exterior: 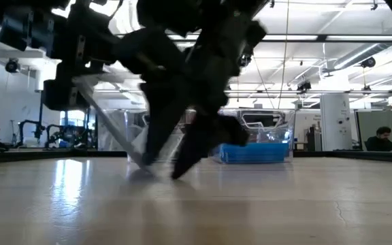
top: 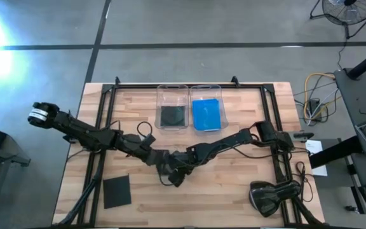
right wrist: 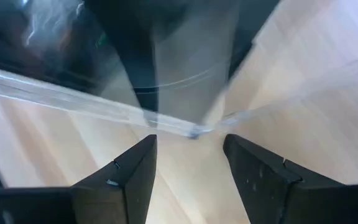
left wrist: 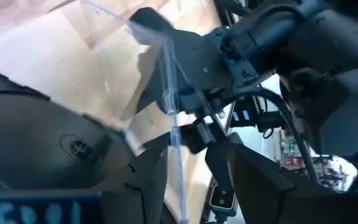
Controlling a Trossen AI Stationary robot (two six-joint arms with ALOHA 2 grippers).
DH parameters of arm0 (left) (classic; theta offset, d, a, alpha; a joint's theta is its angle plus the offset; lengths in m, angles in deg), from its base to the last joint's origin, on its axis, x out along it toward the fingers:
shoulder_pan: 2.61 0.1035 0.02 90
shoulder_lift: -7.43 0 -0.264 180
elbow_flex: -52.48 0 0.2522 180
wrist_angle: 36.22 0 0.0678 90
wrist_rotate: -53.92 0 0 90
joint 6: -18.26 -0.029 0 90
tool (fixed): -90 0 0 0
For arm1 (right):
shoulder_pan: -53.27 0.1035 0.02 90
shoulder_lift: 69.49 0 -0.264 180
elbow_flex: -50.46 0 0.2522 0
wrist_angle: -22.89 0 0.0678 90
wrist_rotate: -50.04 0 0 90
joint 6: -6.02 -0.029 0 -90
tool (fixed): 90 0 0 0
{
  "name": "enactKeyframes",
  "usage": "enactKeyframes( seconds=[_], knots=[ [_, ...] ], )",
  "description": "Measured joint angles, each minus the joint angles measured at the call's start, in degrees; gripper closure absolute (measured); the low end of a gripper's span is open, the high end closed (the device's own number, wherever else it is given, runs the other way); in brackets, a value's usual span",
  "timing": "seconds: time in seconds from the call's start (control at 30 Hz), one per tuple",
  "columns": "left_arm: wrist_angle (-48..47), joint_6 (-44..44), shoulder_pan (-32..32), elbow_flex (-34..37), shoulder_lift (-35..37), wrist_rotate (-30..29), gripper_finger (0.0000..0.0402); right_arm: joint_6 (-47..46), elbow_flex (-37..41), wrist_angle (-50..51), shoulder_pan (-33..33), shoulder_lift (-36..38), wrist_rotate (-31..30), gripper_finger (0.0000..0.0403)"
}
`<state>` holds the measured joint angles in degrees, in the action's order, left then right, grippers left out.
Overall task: Pick & place jewel cases by type
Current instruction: Put the top black CD case into the left transparent bin
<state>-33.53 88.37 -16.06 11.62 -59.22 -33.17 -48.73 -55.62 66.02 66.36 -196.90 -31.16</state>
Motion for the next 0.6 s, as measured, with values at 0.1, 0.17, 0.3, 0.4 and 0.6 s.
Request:
enactKeyframes(
  seconds=[0.1,0.17,0.3,0.4,0.6],
  knots=[
    [-0.7,-1.2,0.0,-0.9,-1.4,-0.9,0.0254,2.3,0.2,6.0,0.8,1.6,-3.4,0.0209],
    [-0.5,-1.2,0.0,-1.1,-3.0,-2.0,0.0254,2.3,0.3,6.5,1.1,1.9,-4.3,0.0209],
    [3.0,-1.2,0.3,-2.2,-7.7,-4.0,0.0254,1.1,0.5,3.4,1.6,1.7,-4.5,0.0209],
    [4.8,-1.4,0.2,-4.3,-11.3,-3.6,0.0255,1.0,0.7,1.4,2.4,1.6,-4.1,0.0209],
    [3.2,-2.9,0.3,-9.4,-16.1,-2.0,0.0255,3.8,0.8,0.6,4.6,1.6,-3.7,0.0209]
  ],
)
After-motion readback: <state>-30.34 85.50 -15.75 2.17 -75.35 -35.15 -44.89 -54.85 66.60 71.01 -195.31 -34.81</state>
